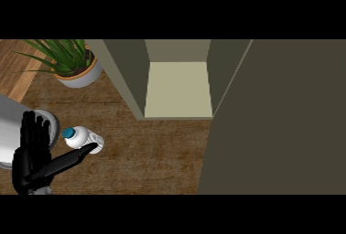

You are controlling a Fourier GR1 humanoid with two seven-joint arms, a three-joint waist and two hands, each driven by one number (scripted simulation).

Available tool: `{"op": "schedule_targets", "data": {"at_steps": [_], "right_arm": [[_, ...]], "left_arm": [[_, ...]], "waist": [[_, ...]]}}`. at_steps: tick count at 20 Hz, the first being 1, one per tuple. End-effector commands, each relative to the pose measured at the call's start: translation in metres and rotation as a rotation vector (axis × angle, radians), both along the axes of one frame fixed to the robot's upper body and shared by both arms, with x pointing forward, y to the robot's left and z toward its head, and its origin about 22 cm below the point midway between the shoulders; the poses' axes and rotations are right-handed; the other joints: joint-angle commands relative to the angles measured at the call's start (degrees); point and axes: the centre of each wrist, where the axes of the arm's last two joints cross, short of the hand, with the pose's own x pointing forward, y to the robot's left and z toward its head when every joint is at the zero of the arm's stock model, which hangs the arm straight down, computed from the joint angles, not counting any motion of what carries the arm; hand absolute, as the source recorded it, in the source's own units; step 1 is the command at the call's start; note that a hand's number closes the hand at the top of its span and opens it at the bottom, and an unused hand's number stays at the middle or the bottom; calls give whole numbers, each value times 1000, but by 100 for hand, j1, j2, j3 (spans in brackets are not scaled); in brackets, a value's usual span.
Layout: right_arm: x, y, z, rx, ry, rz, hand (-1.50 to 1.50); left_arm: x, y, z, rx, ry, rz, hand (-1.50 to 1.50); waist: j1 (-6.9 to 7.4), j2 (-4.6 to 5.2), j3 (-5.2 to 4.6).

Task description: Pick up the bottled water, place it into the cabinet and close the cabinet

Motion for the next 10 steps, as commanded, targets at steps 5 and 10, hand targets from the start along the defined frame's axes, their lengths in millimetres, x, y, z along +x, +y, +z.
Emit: {"op": "schedule_targets", "data": {"at_steps": [5,10], "right_arm": [[-22,-17,28,-19,-78,-52,-150],[-22,-16,20,-41,-72,-58,-150]], "left_arm": [[18,-7,-34,-20,23,-25,-150],[19,-12,-74,-25,15,-22,-150]], "waist": [[0,3,1],[-25,3,1]]}}
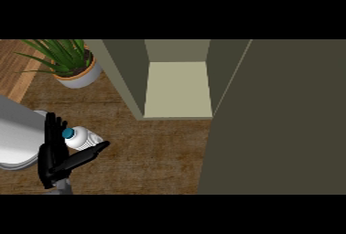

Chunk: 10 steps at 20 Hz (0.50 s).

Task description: Pick up the bottled water, place it into the cabinet and close the cabinet

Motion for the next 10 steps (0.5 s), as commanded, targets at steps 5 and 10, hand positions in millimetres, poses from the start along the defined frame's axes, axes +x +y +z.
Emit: {"op": "schedule_targets", "data": {"at_steps": [5,10], "right_arm": [[-11,-9,16,-36,-79,-57,-150],[-19,-7,22,-7,-82,-41,-150]], "left_arm": [[15,-4,-29,-11,15,16,-150],[-7,-10,-54,-6,19,31,-150]], "waist": [[27,9,1],[26,2,0]]}}
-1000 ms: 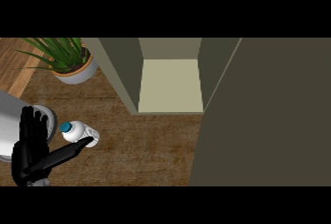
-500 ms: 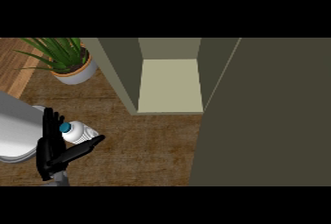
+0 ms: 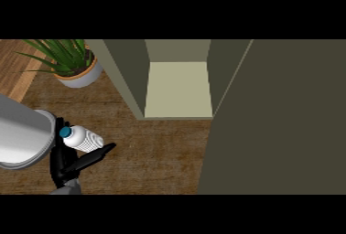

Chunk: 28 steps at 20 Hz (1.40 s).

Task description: Pick up the bottled water, place it into the cabinet and close the cabinet

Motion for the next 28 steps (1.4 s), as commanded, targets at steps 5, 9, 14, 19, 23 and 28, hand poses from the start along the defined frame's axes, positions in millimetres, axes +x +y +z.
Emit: {"op": "schedule_targets", "data": {"at_steps": [5,9,14,19,23,28], "right_arm": [[-8,-4,14,-44,-77,-37,-150],[-20,-9,23,-23,-84,-46,-150],[-11,-15,14,-41,-64,-40,-150],[-16,-10,18,-34,-83,-41,-150],[-3,-10,19,-31,-74,-48,-150],[-9,-9,11,-19,-79,-51,-150]], "left_arm": [[-3,7,-37,-13,-6,43,-150],[9,0,-19,-12,5,35,-150],[-9,1,-61,-64,-50,24,-150],[-5,-8,-57,-92,-88,-8,-150],[-8,2,-68,-131,-123,12,150],[-9,-1,-69,-157,-137,-1,150]], "waist": [[10,10,-2],[23,-8,2],[-1,16,-2],[13,2,-2],[15,18,-4],[17,9,2]]}}
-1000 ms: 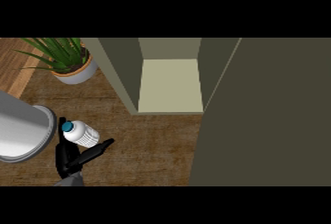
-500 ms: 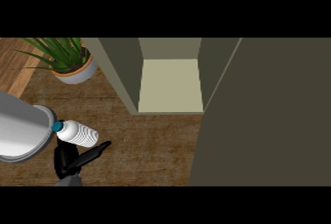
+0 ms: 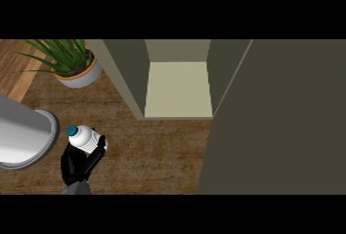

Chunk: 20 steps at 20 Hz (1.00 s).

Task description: Pick up the bottled water, place it into the cabinet and close the cabinet

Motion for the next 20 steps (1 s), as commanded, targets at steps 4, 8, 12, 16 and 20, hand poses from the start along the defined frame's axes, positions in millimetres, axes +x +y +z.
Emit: {"op": "schedule_targets", "data": {"at_steps": [4,8,12,16,20], "right_arm": [[-16,-5,18,8,-59,-23,-150],[-17,-11,6,-17,-55,-14,-150],[-8,-13,15,-13,-69,-36,-150],[-9,-9,10,-12,-53,-37,-150],[-21,-4,17,6,-49,-23,-150]], "left_arm": [[2,7,-2,-54,-59,-6,150],[15,4,5,-77,-109,-9,150],[-12,-33,-7,-74,-121,-216,150],[-25,-48,-4,-84,-138,-357,150],[-12,-53,23,-40,-188,-341,150]], "waist": [[6,4,-2],[-7,1,3],[40,-16,5],[53,-30,9],[47,-33,7]]}}
